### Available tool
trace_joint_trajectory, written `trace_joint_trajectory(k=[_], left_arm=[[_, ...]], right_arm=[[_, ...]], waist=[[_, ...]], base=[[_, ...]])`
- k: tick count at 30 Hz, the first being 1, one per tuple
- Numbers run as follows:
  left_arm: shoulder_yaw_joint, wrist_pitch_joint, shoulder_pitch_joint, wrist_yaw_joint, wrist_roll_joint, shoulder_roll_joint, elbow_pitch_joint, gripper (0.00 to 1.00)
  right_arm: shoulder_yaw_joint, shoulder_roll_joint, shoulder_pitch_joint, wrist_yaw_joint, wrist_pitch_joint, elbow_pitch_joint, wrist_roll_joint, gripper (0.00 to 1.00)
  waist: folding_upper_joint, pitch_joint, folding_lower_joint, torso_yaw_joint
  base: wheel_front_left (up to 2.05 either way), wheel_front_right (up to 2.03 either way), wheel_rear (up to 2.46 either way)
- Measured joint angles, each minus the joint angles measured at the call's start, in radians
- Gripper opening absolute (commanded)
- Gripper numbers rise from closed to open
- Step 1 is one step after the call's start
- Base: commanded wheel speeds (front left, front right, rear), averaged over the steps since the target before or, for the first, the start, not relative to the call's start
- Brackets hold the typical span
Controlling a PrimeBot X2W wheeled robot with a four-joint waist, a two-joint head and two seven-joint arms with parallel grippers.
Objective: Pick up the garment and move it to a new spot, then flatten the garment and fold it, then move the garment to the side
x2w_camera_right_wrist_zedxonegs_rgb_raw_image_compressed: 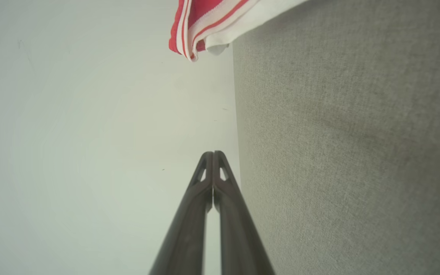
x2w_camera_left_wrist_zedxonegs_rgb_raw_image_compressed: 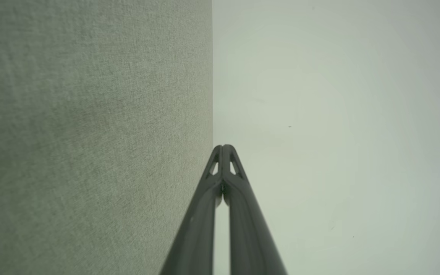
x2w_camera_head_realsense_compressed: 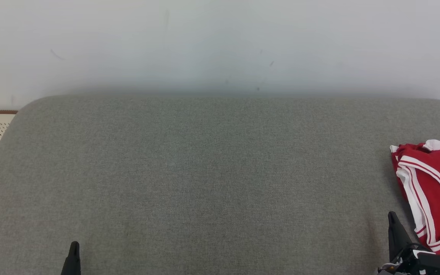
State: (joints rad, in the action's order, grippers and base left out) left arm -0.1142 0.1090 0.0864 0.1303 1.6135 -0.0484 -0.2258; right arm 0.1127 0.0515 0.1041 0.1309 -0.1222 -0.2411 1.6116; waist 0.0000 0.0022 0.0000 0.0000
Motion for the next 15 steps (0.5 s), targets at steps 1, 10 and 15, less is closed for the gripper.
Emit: trace_joint_trajectory(k=[1,10,15], left_arm=[[0.000,0.000,0.000,0.000,0.000,0.000,0.000,0.00],[0.000,0.000,0.000,0.000,0.000,0.000,0.000,0.00],[0.000,0.000,0.000,0.000,0.000,0.000,0.000,0.00]], right_arm=[[0.000,0.000,0.000,0.000,0.000,0.000,0.000,0.00],[0.000,0.000,0.000,0.000,0.000,0.000,0.000,0.00],[0.000,0.000,0.000,0.000,0.000,0.000,0.000,0.00]], waist=[[0.0000,0.000,0.0000,0.000],[0.0000,0.000,0.0000,0.000],[0.0000,0.000,0.0000,0.000]], base=[[0.00,0.00,0.00],[0.00,0.00,0.00],[0.00,0.00,0.00]])
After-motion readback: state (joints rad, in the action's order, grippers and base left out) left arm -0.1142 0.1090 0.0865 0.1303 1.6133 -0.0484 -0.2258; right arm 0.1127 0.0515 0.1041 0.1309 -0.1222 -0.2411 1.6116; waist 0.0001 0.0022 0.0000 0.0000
